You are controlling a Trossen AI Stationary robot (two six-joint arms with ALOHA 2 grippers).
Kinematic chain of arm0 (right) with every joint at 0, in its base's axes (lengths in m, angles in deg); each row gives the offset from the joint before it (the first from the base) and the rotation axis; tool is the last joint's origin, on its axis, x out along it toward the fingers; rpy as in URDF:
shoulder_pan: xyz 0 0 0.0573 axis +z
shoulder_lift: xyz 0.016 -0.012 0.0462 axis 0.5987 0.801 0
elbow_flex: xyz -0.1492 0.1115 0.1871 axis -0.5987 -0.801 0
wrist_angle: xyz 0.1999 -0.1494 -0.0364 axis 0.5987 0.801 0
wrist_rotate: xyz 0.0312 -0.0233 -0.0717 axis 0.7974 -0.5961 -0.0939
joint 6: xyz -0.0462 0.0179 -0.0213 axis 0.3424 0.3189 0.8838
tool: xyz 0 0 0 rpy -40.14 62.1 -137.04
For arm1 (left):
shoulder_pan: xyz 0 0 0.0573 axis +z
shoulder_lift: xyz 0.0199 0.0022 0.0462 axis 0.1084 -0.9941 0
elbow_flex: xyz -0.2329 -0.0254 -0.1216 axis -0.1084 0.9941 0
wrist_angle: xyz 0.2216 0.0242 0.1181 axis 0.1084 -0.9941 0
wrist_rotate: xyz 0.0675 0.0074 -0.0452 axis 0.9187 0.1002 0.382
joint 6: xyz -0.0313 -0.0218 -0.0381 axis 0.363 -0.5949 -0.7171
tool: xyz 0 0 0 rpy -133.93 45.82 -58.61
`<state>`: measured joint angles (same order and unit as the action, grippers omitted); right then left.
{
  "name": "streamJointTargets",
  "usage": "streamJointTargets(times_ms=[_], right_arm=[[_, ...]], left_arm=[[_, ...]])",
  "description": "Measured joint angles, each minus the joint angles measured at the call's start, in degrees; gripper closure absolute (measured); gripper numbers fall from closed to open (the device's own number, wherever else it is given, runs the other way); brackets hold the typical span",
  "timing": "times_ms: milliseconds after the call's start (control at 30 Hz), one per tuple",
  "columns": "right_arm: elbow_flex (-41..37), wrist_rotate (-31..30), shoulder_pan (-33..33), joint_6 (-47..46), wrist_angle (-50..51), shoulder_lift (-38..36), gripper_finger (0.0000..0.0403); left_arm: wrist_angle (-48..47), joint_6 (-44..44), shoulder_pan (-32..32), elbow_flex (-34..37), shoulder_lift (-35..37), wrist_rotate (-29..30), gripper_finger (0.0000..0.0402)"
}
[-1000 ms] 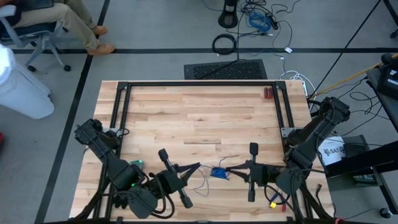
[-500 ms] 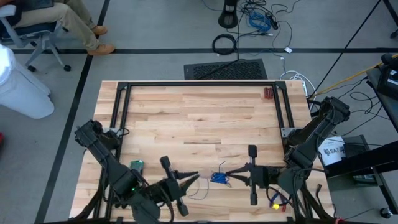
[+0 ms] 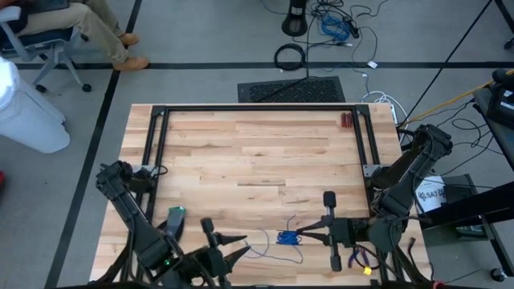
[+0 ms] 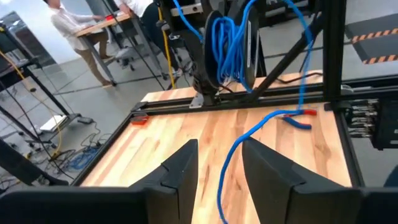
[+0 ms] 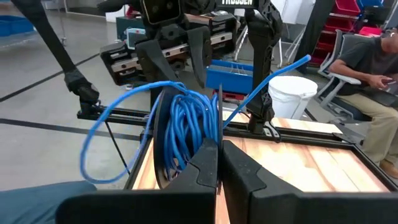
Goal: Coil cords
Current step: Coil the blue wire onto the spool
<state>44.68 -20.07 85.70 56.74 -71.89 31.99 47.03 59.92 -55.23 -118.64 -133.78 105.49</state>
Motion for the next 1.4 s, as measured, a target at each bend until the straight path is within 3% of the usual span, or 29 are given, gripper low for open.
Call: streamJointTargets(times_ms=[167, 533, 633, 1067, 1400], right_arm=[[0.0, -0.1, -0.4, 0.0, -0.1, 0.0, 0.0403], [0.0, -0.1, -0.9, 1.6, -3.3, 0.0, 0.0403], [0.0, 1.7, -0.9, 1.8, -3.4, 0.0, 0.0403], [0.0, 2.9, 1.0, 3.3, -5.7, 0.0, 0.0403], [0.0, 2.9, 1.4, 4.3, -7.3, 0.0, 0.0403]], left_arm=[[3.2, 1.1, -0.3, 0.0, 0.0, 1.6, 0.0270], [17.2, 12.1, 3.6, 0.0, -3.8, -8.1, 0.0269], [19.9, 13.5, 5.0, 0.0, -4.4, -8.4, 0.0269], [9.6, 7.1, 6.8, 0.0, -4.5, -7.7, 0.0269], [14.1, 5.0, 9.1, 0.0, -4.9, -7.7, 0.0269]])
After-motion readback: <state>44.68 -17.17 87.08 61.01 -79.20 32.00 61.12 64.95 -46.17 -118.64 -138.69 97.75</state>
